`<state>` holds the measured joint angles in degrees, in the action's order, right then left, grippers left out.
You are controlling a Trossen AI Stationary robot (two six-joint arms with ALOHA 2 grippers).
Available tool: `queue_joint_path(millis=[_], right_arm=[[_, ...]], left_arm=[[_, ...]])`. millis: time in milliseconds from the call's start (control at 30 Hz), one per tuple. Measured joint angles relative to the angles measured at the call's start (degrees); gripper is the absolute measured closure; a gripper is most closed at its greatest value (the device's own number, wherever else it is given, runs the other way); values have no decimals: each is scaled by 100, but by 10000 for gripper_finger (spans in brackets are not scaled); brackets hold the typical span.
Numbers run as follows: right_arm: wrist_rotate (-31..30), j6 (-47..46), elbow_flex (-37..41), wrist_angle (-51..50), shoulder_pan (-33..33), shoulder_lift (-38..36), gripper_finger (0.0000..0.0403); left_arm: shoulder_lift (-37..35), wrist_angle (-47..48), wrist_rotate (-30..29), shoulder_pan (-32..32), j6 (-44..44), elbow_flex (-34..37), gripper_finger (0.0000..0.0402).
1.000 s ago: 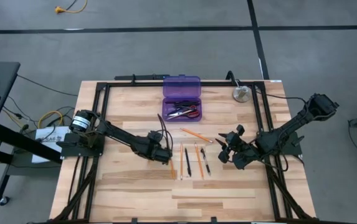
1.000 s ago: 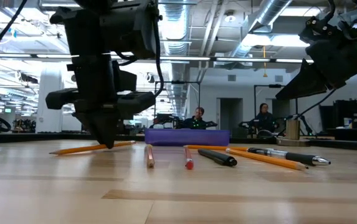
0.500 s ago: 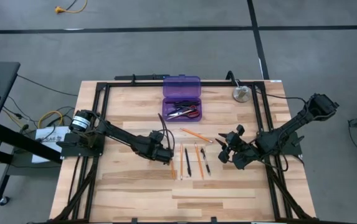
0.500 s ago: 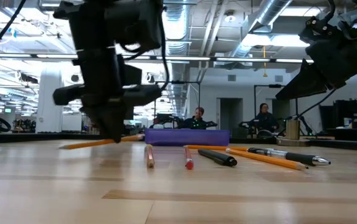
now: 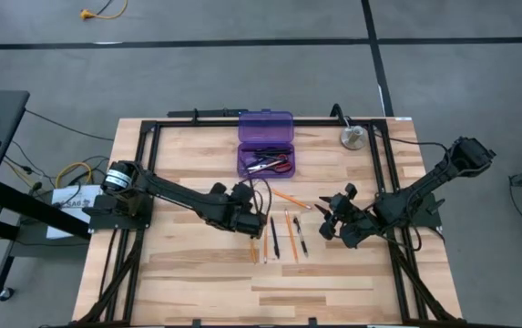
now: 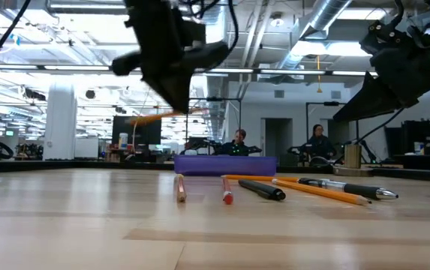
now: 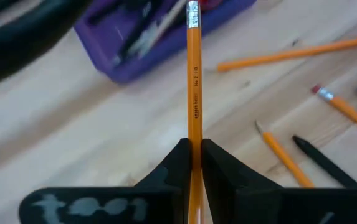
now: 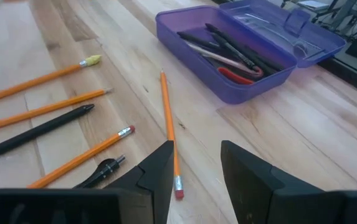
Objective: Pick & place school supplies into a supply box
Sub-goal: Put the orange pencil into the violet supply box
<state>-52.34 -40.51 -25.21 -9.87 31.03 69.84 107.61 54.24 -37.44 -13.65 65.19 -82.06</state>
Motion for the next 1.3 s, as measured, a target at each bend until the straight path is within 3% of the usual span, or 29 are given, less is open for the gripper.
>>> queue_joint_path(millis=[333, 700, 1000, 1300], right_arm=[[-9, 51, 2, -60, -4, 0, 277], [-44, 194, 2, -200, -234, 0, 277], [-44, 363, 2, -173, -693, 0, 277], [-22, 620, 7, -211, -793, 0, 277]], left_arm=[[-9, 529, -303, 470, -1625, -863, 384], [-7, -380, -255, 1552, -3902, -857, 384], [137, -1946, 1113, 2548, -6231, -856, 384], [724, -2279, 2195, 3203, -7252, -852, 384]])
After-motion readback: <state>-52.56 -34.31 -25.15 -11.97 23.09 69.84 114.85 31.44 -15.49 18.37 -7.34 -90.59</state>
